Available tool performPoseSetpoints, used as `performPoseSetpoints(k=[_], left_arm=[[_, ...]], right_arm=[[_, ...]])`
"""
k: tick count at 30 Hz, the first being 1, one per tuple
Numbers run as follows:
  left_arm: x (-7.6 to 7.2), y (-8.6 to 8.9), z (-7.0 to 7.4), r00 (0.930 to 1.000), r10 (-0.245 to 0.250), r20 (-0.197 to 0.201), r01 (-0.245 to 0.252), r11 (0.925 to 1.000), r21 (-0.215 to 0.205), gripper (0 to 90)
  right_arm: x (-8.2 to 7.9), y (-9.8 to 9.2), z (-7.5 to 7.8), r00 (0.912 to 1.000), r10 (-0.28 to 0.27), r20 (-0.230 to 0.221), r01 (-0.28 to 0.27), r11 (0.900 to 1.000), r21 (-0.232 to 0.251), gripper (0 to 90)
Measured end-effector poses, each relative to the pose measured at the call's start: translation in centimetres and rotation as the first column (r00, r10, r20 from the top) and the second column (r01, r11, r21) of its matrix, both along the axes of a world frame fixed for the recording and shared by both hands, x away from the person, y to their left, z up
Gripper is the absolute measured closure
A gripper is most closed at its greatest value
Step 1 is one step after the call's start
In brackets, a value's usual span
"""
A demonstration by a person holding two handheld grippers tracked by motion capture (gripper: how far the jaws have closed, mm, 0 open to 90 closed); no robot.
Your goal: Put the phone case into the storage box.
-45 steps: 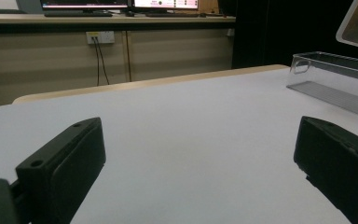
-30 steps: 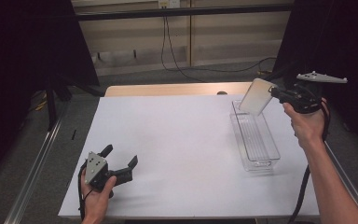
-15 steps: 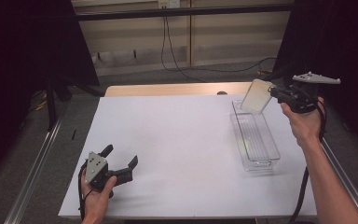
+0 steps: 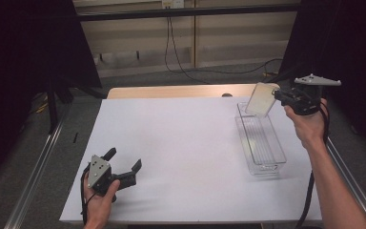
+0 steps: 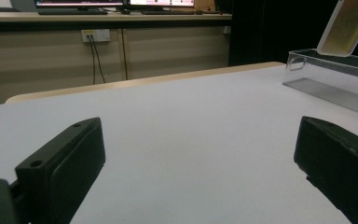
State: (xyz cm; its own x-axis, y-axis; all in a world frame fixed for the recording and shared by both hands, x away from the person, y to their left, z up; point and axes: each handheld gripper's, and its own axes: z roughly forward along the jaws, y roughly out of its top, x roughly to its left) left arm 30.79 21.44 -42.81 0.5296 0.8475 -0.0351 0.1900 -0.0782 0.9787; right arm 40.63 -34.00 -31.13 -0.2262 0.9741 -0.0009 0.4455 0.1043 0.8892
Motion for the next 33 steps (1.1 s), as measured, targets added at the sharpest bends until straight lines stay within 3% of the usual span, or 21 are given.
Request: performPoseSetpoints(k=[33], left_arm=[[0.0,0.0,-0.1,1.0000,-0.002,-0.001,0.002,0.9999,0.013,2.0]], right_arm=[[3.8,0.2,-3.6,0.9975,-0.006,-0.070,0.003,0.999,-0.049,84.2]])
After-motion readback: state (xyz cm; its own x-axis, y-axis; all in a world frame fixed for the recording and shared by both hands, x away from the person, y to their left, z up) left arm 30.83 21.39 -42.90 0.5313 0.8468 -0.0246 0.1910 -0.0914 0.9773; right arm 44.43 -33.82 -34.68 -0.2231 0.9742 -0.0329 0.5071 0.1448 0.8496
